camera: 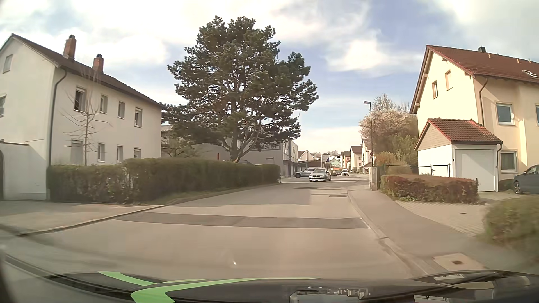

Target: Follow the waypoints while adhering to traffic rules and regulations

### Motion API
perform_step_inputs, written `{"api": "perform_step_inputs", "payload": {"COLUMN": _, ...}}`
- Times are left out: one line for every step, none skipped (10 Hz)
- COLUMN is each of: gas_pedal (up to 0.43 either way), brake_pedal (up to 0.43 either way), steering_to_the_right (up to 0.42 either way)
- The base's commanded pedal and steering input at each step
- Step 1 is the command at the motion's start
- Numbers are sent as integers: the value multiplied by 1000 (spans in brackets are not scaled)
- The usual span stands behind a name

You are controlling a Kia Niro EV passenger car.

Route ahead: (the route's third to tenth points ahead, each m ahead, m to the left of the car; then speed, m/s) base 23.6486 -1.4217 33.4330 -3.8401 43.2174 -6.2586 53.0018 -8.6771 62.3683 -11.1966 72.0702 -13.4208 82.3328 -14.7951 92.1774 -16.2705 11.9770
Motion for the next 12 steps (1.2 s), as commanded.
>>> {"api": "perform_step_inputs", "payload": {"gas_pedal": 110, "brake_pedal": 0, "steering_to_the_right": 44}}
{"api": "perform_step_inputs", "payload": {"gas_pedal": 110, "brake_pedal": 0, "steering_to_the_right": 46}}
{"api": "perform_step_inputs", "payload": {"gas_pedal": 118, "brake_pedal": 0, "steering_to_the_right": 47}}
{"api": "perform_step_inputs", "payload": {"gas_pedal": 118, "brake_pedal": 0, "steering_to_the_right": 47}}
{"api": "perform_step_inputs", "payload": {"gas_pedal": 118, "brake_pedal": 0, "steering_to_the_right": 47}}
{"api": "perform_step_inputs", "payload": {"gas_pedal": 118, "brake_pedal": 0, "steering_to_the_right": 47}}
{"api": "perform_step_inputs", "payload": {"gas_pedal": 118, "brake_pedal": 0, "steering_to_the_right": 47}}
{"api": "perform_step_inputs", "payload": {"gas_pedal": 118, "brake_pedal": 0, "steering_to_the_right": 47}}
{"api": "perform_step_inputs", "payload": {"gas_pedal": 118, "brake_pedal": 0, "steering_to_the_right": 47}}
{"api": "perform_step_inputs", "payload": {"gas_pedal": 118, "brake_pedal": 0, "steering_to_the_right": 47}}
{"api": "perform_step_inputs", "payload": {"gas_pedal": 118, "brake_pedal": 0, "steering_to_the_right": 47}}
{"api": "perform_step_inputs", "payload": {"gas_pedal": 118, "brake_pedal": 0, "steering_to_the_right": 47}}
